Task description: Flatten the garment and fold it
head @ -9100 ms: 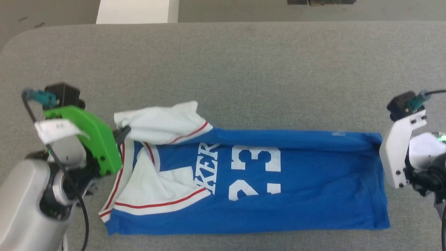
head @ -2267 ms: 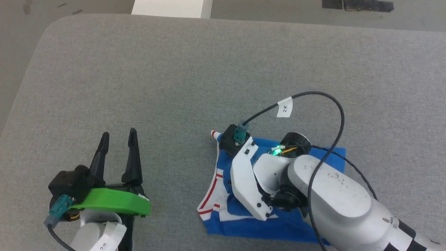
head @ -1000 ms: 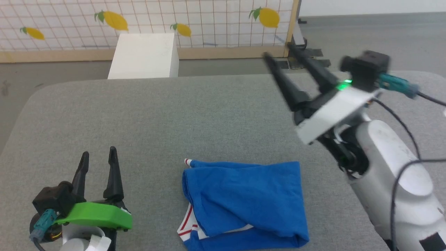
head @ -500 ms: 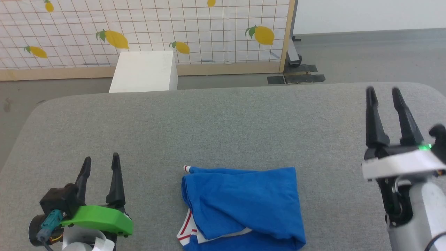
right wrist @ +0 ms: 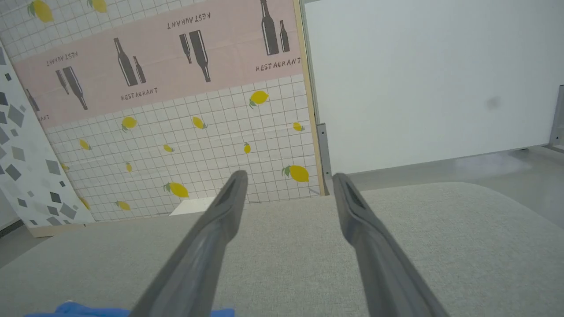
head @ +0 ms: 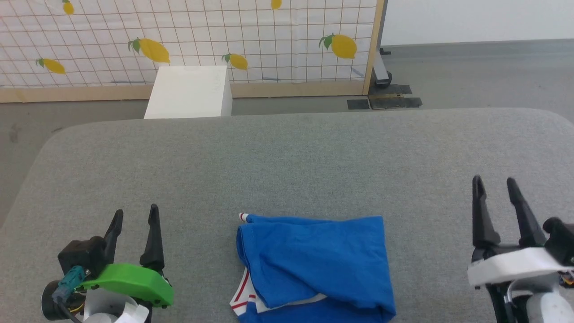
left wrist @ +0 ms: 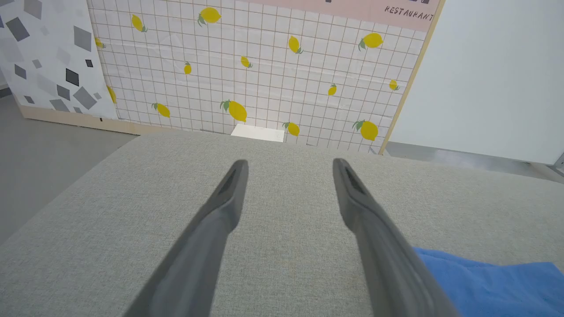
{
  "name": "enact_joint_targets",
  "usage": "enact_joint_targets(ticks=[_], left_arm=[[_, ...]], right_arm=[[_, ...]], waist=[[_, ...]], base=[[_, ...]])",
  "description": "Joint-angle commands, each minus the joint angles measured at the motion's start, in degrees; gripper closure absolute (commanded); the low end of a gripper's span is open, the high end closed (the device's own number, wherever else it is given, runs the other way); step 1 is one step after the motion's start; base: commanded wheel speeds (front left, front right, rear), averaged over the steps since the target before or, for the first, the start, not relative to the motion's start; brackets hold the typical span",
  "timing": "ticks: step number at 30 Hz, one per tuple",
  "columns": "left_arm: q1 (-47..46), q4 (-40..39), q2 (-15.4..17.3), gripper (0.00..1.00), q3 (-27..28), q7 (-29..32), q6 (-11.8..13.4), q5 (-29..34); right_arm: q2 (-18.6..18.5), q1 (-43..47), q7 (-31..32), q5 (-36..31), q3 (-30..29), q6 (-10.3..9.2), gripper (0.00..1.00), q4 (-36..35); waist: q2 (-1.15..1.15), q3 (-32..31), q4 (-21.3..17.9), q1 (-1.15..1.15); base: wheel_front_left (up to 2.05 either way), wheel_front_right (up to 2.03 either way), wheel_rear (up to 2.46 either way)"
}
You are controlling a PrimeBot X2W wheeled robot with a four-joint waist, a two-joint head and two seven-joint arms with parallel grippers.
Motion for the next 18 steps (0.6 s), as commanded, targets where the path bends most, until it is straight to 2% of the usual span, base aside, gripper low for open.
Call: enact_joint_targets(ticks=[1, 12, 18], left_arm=[[-0.19, 0.31, -0.22, 0.0, 0.23, -0.03, 0.12, -0.58], [0.89, 2.02, -0.8, 0.0, 0.41, -1.39, 0.46, -1.45], [0.8, 2.65, -0.78, 0.0, 0.11, -1.24, 0.58, -1.57]], right_arm=[[0.28, 1.39, 0.51, -0.79, 0.07, -0.06, 0.0, -0.16], [0.68, 5.74, 5.1, -3.14, 1.28, -0.06, 0.0, 0.42], [0.83, 5.72, 5.46, -3.83, 1.27, -0.06, 0.0, 0.53]], waist=[[0.0, -0.18, 0.08, 0.0], [0.0, 0.12, 0.03, 0.0], [0.0, 0.64, -0.02, 0.0]], base=[[0.0, 0.0, 0.0], [0.0, 0.0, 0.0], [0.0, 0.0, 0.0]])
